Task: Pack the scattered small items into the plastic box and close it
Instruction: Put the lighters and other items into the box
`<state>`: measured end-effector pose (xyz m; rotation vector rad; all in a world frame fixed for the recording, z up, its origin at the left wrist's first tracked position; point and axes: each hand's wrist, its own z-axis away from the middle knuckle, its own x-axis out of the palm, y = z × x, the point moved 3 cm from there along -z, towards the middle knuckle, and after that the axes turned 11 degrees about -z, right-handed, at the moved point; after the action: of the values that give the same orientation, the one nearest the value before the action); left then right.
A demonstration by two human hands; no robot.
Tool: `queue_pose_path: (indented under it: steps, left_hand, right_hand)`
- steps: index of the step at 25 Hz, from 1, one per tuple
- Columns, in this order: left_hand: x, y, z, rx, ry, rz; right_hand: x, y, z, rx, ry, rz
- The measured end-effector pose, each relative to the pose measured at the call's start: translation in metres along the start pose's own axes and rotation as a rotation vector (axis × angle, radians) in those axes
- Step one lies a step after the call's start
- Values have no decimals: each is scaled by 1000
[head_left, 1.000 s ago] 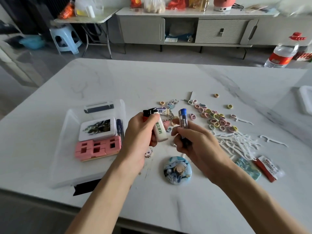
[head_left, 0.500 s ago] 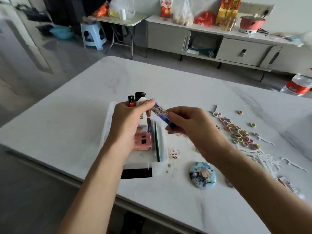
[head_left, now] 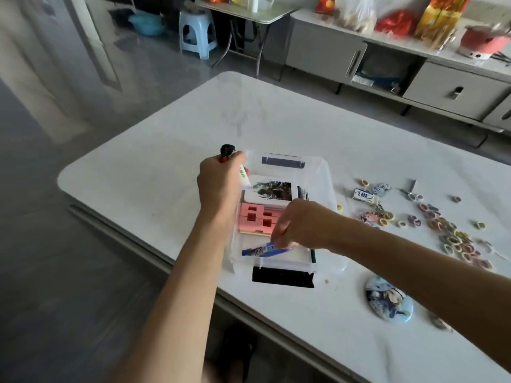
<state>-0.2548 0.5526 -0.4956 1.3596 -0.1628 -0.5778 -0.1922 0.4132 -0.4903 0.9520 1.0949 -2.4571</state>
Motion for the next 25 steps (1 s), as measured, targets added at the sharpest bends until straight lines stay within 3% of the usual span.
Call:
queue_pose_path:
  steps: [3, 10, 14, 18, 22, 23, 25]
  left_hand:
    - [7, 4, 3, 87, 30, -104]
    - [7, 3, 4, 90, 66, -166]
    - [8, 4, 5, 110, 45, -122]
    - [8, 6, 8, 150, 15, 13]
    - [23, 12, 19, 142, -172, 187]
    - [27, 14, 21, 139, -203, 186]
    - [29, 15, 23, 142, -229, 165]
  right_hand:
    - [9, 6, -4, 31, -56, -82]
    - [25, 12, -20, -16, -171, 220]
    - [22, 13, -17, -34, -184, 203]
    - [0, 11, -1, -3, -127, -136]
    - [-41, 1, 8, -148, 216, -836]
    - [-45, -2, 9, -167, 222, -990]
    - [-41, -6, 9, -184, 170, -1078]
